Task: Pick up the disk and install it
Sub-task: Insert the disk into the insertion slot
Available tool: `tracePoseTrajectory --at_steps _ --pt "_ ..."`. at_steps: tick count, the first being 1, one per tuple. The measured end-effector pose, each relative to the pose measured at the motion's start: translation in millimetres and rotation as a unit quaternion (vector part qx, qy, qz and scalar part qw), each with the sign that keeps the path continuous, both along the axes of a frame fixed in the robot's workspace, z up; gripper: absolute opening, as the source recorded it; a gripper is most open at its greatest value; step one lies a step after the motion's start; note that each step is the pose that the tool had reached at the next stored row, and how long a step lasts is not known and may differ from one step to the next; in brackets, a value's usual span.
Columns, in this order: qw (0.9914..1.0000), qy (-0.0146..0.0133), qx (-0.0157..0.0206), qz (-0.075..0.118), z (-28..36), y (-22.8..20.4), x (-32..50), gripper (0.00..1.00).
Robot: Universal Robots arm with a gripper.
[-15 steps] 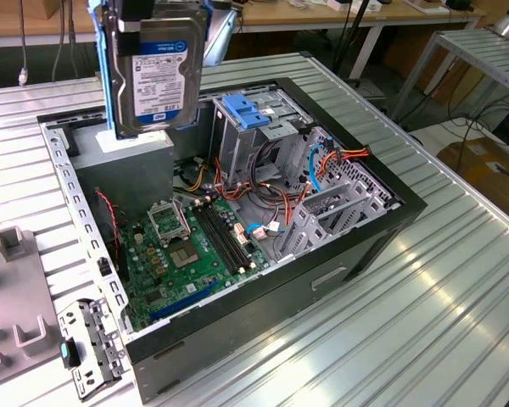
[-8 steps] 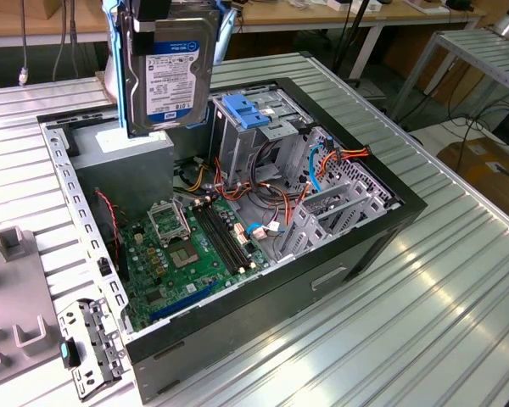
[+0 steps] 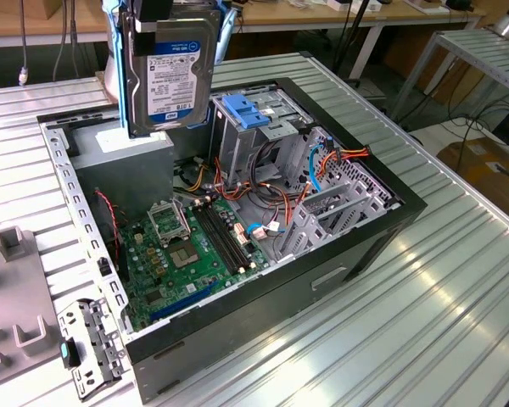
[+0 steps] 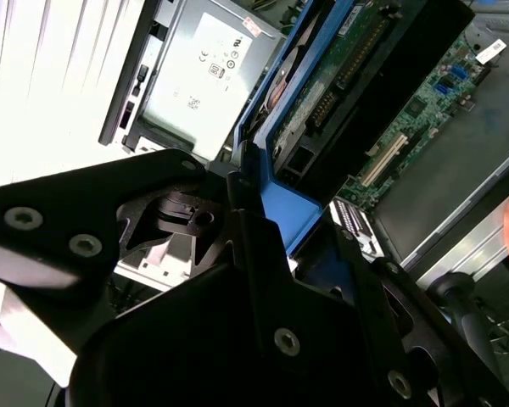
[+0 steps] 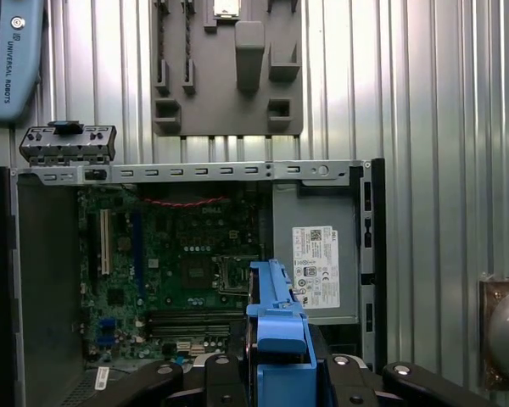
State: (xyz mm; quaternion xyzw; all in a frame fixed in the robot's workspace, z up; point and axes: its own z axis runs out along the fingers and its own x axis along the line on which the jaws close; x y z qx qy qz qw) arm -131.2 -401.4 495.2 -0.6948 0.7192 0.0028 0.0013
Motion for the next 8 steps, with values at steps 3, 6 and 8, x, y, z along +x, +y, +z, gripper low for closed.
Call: tracePoseTrajectory --at_steps 3,6,8 --pt "1.00000 0.0000 0.0000 0.000 0.0 -1.6 0.0 0.37" --pt "1.00000 0.0000 0.0001 0.000 -0.1 -4.2 0.0 0.37" --pt "1.00000 0.0000 0.0000 0.000 -0.1 -6.3 0.0 0.37"
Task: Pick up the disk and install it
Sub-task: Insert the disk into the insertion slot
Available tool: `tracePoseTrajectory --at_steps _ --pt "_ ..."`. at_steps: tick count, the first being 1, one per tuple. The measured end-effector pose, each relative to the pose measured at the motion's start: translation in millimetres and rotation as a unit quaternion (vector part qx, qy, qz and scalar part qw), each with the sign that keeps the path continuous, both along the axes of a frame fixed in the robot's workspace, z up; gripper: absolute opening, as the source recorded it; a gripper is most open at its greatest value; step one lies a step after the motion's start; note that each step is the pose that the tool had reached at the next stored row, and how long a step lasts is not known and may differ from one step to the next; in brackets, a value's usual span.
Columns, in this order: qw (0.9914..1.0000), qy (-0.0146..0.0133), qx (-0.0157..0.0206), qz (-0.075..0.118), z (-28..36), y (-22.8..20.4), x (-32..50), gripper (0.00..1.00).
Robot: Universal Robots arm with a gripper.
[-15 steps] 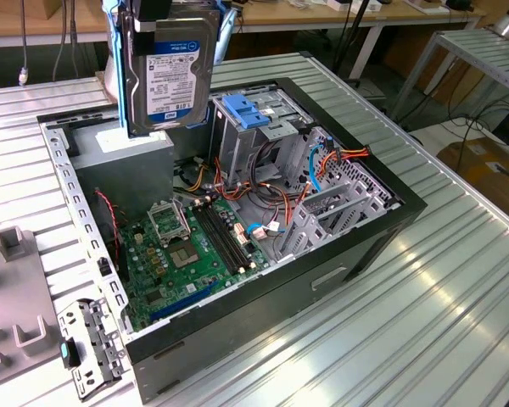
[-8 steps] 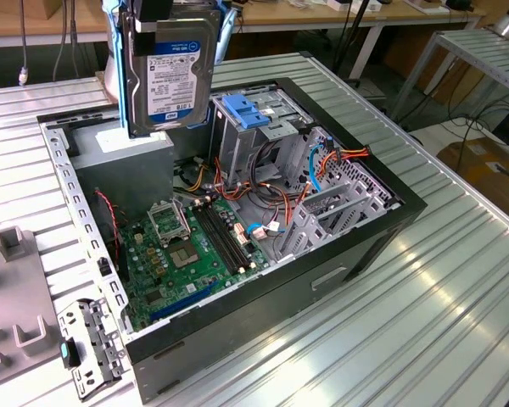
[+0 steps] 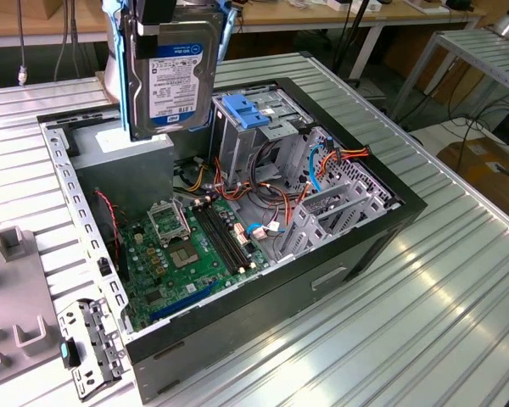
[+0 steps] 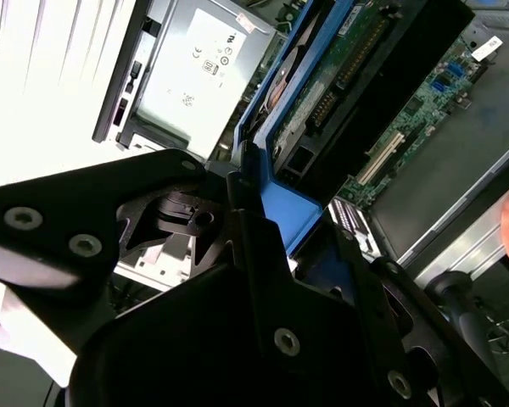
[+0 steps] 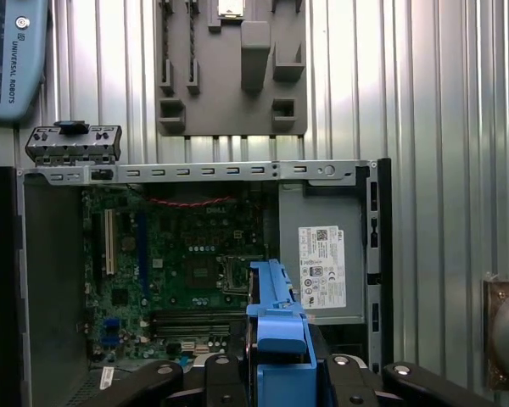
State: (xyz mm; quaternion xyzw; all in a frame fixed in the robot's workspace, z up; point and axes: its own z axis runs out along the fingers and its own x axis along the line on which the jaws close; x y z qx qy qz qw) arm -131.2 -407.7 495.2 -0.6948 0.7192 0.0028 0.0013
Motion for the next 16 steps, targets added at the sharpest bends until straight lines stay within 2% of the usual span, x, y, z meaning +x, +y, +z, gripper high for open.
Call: tracePoseTrajectory --at_steps 4,16 --pt "1.00000 0.0000 0.0000 0.000 0.0 -4.2 0.0 0.37" --pt "1.00000 0.0000 0.0000 0.000 0.0 -22.1 0.0 0.37"
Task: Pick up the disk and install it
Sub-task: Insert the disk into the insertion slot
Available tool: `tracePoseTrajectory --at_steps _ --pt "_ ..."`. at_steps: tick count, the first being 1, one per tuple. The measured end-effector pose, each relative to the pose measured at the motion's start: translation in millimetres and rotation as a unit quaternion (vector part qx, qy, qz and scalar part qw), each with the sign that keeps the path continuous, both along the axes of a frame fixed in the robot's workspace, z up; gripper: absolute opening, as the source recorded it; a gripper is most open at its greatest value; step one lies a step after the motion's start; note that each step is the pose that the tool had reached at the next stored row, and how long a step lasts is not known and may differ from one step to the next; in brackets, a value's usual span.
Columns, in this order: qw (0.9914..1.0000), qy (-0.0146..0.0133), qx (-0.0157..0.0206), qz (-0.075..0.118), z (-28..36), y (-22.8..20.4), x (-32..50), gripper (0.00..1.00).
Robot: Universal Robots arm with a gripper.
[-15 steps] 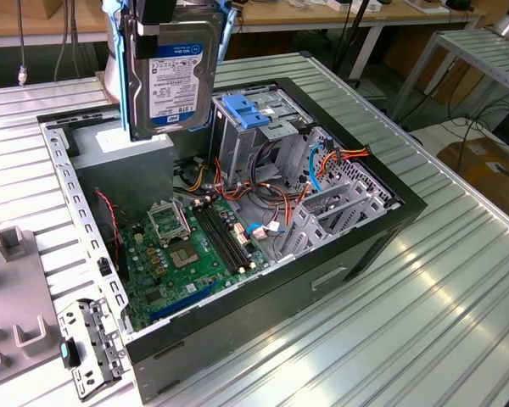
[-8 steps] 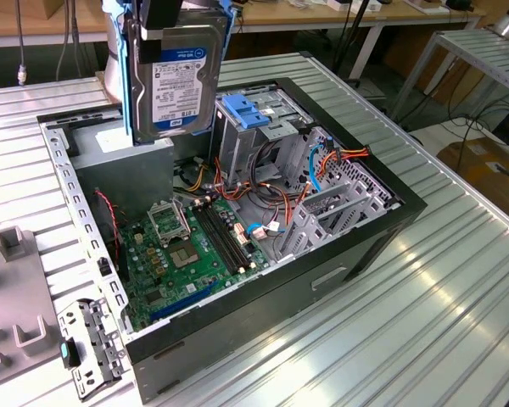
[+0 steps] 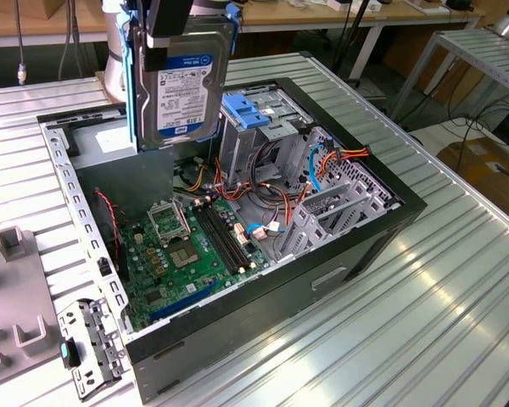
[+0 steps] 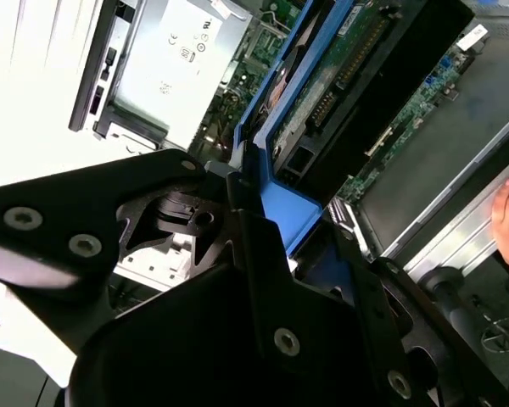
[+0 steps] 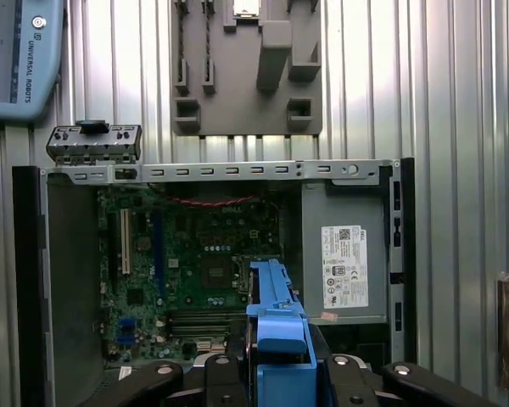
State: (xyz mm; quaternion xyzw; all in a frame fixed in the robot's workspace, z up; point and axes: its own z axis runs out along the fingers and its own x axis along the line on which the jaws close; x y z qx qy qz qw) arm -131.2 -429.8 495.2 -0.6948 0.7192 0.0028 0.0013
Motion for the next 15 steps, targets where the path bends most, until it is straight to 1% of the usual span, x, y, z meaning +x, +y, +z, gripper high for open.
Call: tracePoseTrajectory --at_steps 3,7,15 --pt "1.00000 0.0000 0.0000 0.000 -0.1 -6.4 0.0 0.37" --pt "1.00000 -0.0001 0.0001 0.000 -0.1 -11.5 0.0 0.37" --pt "1.00000 0.0000 0.0000 0.000 0.0 -12.1 0.0 0.37"
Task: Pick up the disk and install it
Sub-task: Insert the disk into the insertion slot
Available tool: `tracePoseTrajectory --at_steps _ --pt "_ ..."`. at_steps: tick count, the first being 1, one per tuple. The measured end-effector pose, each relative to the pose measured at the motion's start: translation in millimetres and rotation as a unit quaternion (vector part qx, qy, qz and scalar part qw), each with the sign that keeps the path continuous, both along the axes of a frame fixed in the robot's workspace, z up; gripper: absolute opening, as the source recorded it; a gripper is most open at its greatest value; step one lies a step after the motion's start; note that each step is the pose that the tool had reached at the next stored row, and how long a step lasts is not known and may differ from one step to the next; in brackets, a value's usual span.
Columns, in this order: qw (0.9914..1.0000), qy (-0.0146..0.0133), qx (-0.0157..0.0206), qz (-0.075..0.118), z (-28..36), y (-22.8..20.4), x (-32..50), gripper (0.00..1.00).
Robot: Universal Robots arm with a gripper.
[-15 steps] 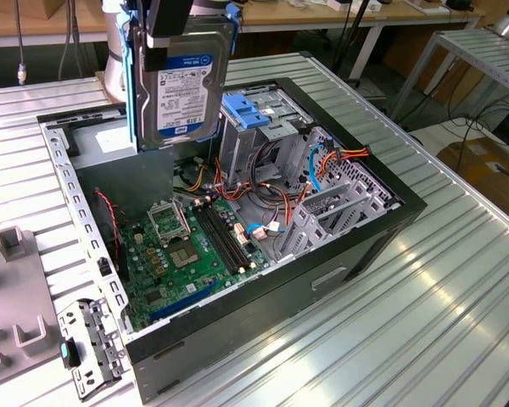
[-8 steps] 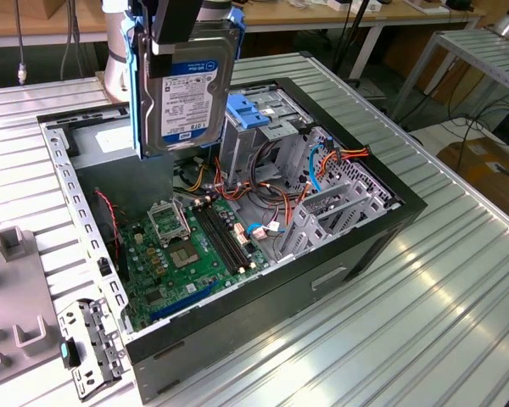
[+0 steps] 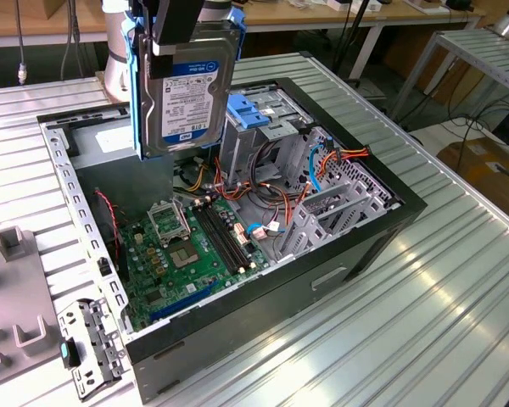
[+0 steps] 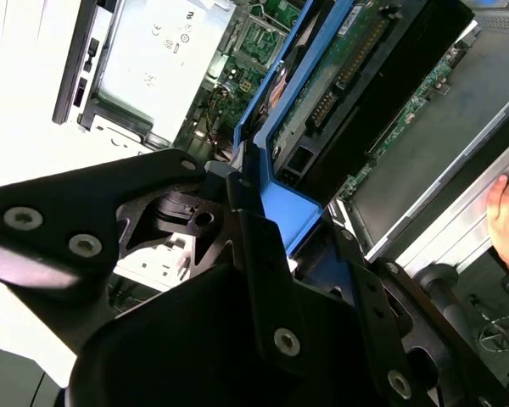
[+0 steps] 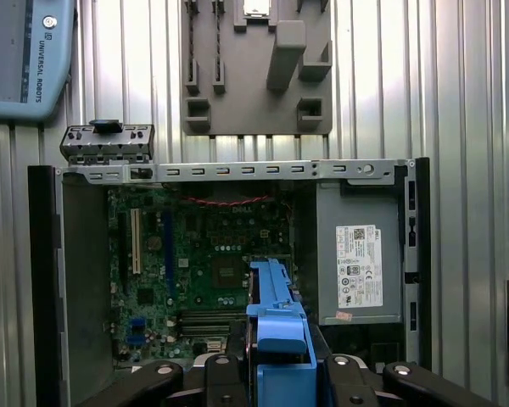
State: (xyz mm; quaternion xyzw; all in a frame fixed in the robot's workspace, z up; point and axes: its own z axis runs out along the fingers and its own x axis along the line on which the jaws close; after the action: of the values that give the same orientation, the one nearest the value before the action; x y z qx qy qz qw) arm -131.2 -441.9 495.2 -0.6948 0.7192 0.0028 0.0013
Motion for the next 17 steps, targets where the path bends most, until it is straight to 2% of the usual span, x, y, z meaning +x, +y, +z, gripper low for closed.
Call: tracePoseTrajectory --at_steps 4,8,11,15,17 --pt "1.00000 0.0000 0.0000 0.000 0.0 -0.1 0.0 0.37" --pt "1.00000 0.0000 0.0000 0.000 0.0 -2.6 0.0 0.37" --pt "1.00000 0.0000 0.0000 0.000 0.0 -6.0 0.0 0.37" --pt "1.00000 0.0000 0.0000 0.000 0.0 -15.3 0.0 0.37" --pt "1.00000 0.0000 0.0000 0.000 0.0 -18.4 0.0 0.37"
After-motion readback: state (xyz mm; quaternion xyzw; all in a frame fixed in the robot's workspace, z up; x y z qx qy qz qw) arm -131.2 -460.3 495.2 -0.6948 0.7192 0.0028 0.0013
